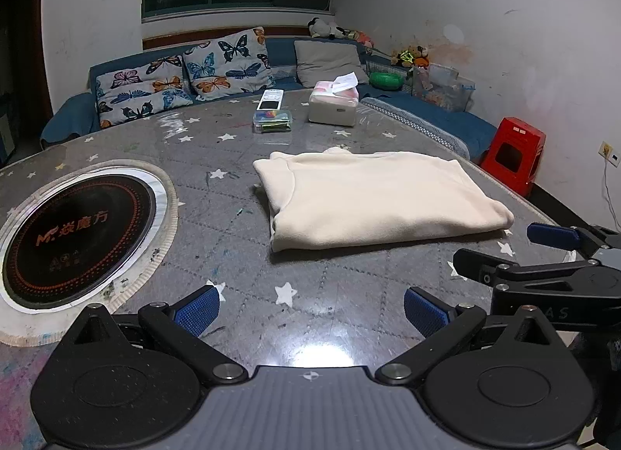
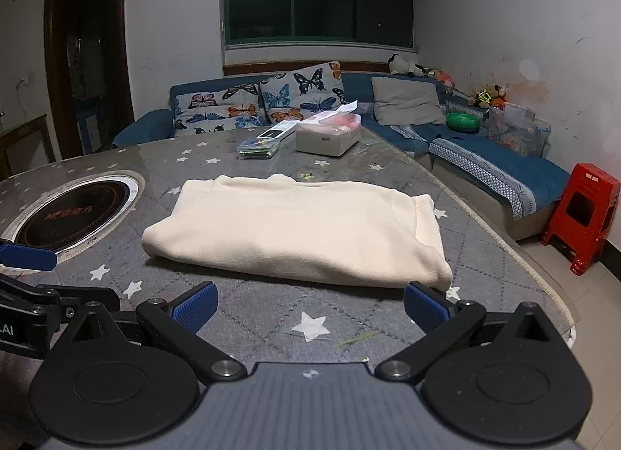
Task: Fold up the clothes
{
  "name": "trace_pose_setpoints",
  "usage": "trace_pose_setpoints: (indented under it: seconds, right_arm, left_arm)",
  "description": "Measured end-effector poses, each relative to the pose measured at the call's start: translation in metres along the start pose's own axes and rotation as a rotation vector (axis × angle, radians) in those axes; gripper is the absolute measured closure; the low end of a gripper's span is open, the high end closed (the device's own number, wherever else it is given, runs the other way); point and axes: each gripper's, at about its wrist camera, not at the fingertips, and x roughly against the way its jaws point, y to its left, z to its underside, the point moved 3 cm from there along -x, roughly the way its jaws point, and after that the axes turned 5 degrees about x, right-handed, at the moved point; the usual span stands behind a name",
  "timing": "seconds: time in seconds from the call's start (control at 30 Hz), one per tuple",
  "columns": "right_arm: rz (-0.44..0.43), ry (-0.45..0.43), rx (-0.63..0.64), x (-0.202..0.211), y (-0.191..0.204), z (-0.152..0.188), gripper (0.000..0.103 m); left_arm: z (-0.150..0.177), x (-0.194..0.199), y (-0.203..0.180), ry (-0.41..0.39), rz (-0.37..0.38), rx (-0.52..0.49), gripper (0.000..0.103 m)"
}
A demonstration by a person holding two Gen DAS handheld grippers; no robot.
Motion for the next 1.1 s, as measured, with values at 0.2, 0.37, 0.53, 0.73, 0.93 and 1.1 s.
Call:
trace_pose_setpoints:
  seconds: [0.2, 0.37, 0.53, 0.73, 0.93, 1.1]
  right_arm:
    - [0.006, -0.013, -0.010, 0.007, -0.001, 0.000, 0.000]
    - [0.003, -0.025, -0.017, 0.012, 0.000, 0.001, 0.000]
    - [0.000, -0.029, -0.022, 0.014, 0.001, 0.001, 0.000]
    - [-0.002, -0.030, -0.026, 0.016, 0.001, 0.001, 0.000]
    - [-0.001, -0.028, -0.032, 0.011, 0.000, -0.003, 0.000]
    - [0.000, -0.019, -0.043, 0.004, -0.002, -0.004, 0.000]
  left_arm:
    - [0.002, 0.005, -0.004, -0.008, 0.002, -0.009, 0.000]
    - [0.002, 0.007, -0.008, -0.014, -0.003, -0.020, 0.000]
    - [0.001, 0.010, -0.010, -0.020, -0.008, -0.027, 0.000]
    - [-0.003, 0.010, -0.009, -0.028, -0.011, -0.030, 0.000]
    - [-0.009, 0.004, -0.009, -0.026, -0.018, -0.037, 0.000]
    - [-0.014, -0.004, -0.007, -0.019, -0.026, -0.040, 0.000]
